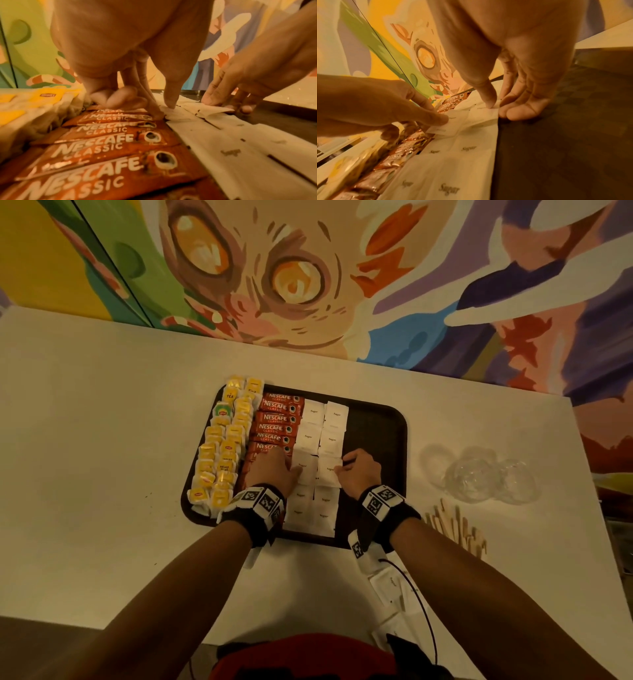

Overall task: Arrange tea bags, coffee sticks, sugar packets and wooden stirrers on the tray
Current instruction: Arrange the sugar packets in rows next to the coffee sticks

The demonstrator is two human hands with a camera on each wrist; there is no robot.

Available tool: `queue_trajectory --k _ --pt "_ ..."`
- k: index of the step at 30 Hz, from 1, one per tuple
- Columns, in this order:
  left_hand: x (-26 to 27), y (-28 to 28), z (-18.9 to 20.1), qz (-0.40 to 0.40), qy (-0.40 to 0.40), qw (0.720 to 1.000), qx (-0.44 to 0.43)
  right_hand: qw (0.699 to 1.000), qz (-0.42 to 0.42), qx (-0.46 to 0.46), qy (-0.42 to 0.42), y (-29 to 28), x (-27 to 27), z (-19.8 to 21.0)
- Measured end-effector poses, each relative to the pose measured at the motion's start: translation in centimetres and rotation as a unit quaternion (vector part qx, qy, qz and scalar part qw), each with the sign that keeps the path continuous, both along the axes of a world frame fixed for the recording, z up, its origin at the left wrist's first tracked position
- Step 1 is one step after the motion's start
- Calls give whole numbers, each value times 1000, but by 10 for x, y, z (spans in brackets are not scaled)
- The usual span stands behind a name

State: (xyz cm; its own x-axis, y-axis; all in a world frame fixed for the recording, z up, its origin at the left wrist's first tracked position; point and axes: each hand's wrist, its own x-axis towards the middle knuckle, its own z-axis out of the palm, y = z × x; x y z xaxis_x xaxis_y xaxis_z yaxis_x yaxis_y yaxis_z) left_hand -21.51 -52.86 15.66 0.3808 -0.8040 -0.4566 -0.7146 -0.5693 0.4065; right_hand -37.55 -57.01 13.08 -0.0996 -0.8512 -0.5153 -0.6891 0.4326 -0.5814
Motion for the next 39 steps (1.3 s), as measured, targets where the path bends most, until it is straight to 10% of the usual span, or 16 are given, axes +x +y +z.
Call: queue_trajectory --k 9,24,34,39 --pt "-1 6 3 -79 -80 994 -20 998 55 -23 -17 9 -9 14" --pt "-80 65 34 -309 29 946 -97 981 153 -120 16 100 -114 45" --pt "-147 116 27 -501 -59 863 3 939 307 -22 154 163 -175 40" --pt "-172 134 10 -453 -67 888 41 917 347 -20 193 175 -180 34"
